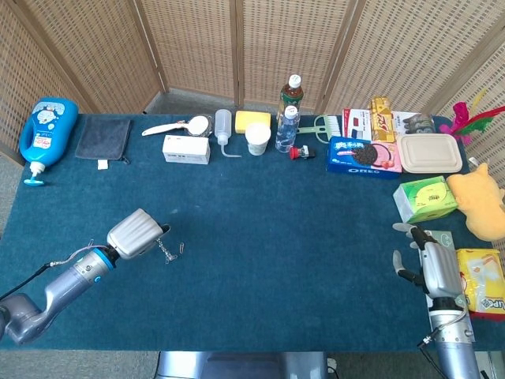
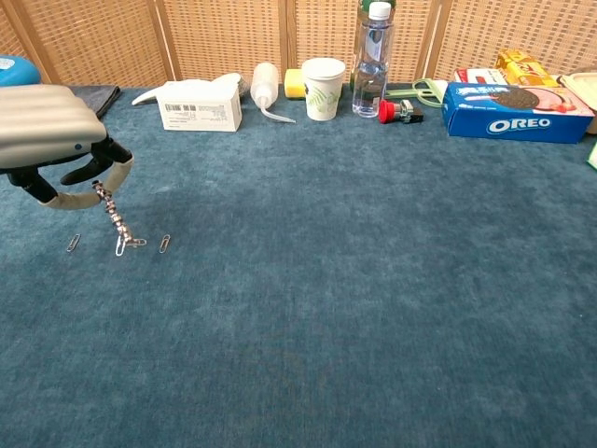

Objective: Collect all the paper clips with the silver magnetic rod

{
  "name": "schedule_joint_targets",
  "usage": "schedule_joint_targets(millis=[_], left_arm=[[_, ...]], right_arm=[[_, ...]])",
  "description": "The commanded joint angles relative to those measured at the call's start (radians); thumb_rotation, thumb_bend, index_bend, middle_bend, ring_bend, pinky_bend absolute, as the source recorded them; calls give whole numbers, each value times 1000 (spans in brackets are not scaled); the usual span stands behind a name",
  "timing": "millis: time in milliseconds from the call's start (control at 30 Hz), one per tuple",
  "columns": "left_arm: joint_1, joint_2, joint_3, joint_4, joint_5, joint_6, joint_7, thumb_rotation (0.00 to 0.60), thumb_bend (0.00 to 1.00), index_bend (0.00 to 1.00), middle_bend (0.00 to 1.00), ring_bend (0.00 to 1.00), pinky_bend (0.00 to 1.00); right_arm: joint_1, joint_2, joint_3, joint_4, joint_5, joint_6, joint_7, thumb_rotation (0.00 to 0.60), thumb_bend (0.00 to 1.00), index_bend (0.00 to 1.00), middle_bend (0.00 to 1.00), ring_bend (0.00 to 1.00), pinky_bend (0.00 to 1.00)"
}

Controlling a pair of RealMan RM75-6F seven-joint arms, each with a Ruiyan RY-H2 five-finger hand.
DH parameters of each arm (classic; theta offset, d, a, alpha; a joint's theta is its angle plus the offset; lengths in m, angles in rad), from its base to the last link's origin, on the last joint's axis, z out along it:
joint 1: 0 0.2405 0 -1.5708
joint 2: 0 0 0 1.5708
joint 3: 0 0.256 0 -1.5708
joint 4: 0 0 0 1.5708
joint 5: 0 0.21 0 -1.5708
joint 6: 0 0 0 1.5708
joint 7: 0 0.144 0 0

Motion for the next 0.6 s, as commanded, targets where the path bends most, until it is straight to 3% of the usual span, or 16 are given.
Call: schedule_joint_targets(millis=[33,600], left_arm=[[3,-14,-3,15,-10,-13,1,600,678,680,732,787,732],[-16,-84,-33,85,-28,-70,-6,600,678,680,732,787,732]], right_arm=[[-3,3,-1,-3,-2,4,0,600,509,279,320,309,386],[-11,11,1,-4,14,10,-1,600,509,279,321,315,388]])
